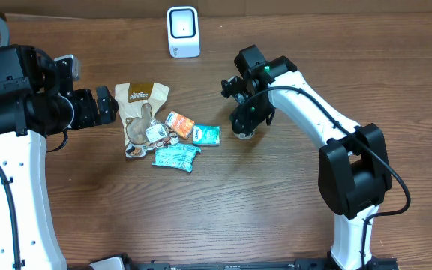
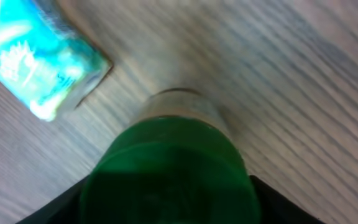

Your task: Scan the item barcode

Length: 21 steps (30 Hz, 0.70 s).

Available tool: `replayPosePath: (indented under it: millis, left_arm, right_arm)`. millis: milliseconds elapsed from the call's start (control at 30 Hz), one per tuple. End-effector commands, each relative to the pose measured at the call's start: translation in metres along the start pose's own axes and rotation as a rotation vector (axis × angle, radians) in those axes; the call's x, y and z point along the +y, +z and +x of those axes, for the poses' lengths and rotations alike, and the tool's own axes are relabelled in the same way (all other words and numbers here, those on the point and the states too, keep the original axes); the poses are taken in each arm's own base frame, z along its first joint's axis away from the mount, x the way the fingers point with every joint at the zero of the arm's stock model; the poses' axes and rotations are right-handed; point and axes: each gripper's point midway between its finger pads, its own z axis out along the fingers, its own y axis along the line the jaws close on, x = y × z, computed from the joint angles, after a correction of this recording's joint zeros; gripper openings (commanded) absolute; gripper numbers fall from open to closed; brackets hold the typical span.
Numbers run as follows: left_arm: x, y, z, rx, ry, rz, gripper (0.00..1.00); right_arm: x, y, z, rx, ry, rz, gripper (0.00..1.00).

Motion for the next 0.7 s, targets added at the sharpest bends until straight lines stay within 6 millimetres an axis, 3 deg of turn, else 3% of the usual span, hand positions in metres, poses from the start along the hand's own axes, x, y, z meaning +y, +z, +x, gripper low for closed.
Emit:
replayPosePath:
  millis: [0, 133, 233, 367, 467, 600, 667]
  left_arm:
    - [-0.005, -0.001, -0.001, -0.004, 0.0, 0.017, 0.99]
    - [-0.005, -0.001, -0.001, -0.003, 0.0, 0.017, 1.0]
    - [-0.005, -0.001, -0.001, -0.003, 0.0, 0.017, 1.0]
    - [-0.005, -0.001, -0.001, -0.004, 0.0, 0.017, 1.0]
    - [-0.005, -0.001, -0.001, -0.003, 0.0, 0.017, 0.99]
    - [-0.005, -0.001, -0.001, -0.003, 0.0, 0.017, 1.0]
    - [-0.005, -0.001, -0.001, -0.003, 0.0, 0.017, 1.0]
  right_arm:
    - [-0.008, -0.001, 0.001, 0.005, 0.065, 0.048, 0.59]
    - [-0.008, -0.001, 0.001, 0.004, 0.208, 0.048, 0.56]
    - [-0.007, -0.001, 0.004, 0.012, 0.412, 0.046, 0.56]
    - [-0.001, -0.001, 0.019, 0.07, 0.885, 0.034, 0.64]
    - [0.009, -0.001, 0.016, 0.081, 1.077, -0.024, 0.66]
    - [0.01, -0.001, 0.008, 0.056, 1.194, -0.047, 0.66]
    - [0.007, -0.001, 0.002, 0.03, 1.192, -0.058, 0.73]
